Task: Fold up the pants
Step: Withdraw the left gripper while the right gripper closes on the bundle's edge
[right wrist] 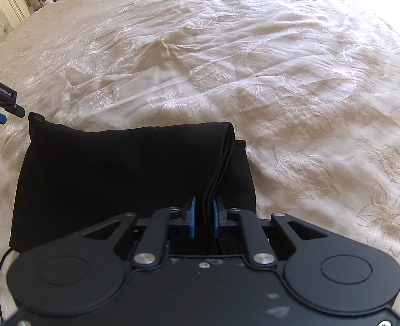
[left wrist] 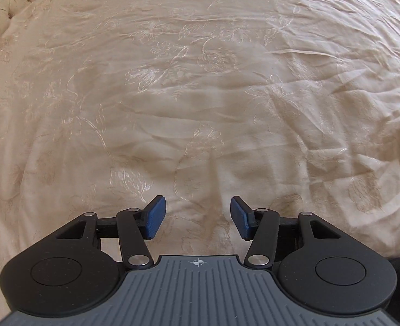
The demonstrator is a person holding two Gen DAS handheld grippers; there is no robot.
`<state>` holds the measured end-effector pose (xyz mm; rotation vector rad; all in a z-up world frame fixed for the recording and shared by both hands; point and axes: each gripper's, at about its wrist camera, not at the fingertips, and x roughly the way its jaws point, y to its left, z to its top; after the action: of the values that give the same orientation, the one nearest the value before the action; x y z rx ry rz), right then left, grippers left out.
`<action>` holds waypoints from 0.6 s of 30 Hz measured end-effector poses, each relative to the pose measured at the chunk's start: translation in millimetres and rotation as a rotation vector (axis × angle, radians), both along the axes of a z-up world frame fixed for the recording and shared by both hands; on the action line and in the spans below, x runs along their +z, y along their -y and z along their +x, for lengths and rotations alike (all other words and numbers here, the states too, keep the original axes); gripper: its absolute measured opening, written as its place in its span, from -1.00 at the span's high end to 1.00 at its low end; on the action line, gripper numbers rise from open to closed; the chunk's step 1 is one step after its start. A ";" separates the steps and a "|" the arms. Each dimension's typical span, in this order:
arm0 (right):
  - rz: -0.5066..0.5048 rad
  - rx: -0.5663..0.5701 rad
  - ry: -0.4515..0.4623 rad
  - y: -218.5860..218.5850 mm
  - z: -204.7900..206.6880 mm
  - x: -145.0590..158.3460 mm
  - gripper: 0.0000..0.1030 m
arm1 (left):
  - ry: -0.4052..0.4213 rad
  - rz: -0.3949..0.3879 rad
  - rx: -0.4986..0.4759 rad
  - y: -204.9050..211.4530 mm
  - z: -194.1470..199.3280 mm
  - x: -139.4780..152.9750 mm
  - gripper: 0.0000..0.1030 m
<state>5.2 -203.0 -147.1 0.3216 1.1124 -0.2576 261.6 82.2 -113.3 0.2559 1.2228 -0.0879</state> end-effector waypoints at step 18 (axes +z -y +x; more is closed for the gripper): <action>0.167 -0.281 0.069 52.1 -46.7 14.3 0.43 | -0.140 -0.021 -0.265 53.9 -97.6 -54.9 -0.03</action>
<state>-41.5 -255.1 -132.7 0.6334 1.0218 -0.3996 163.9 28.3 -168.2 0.3986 1.3211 -0.3530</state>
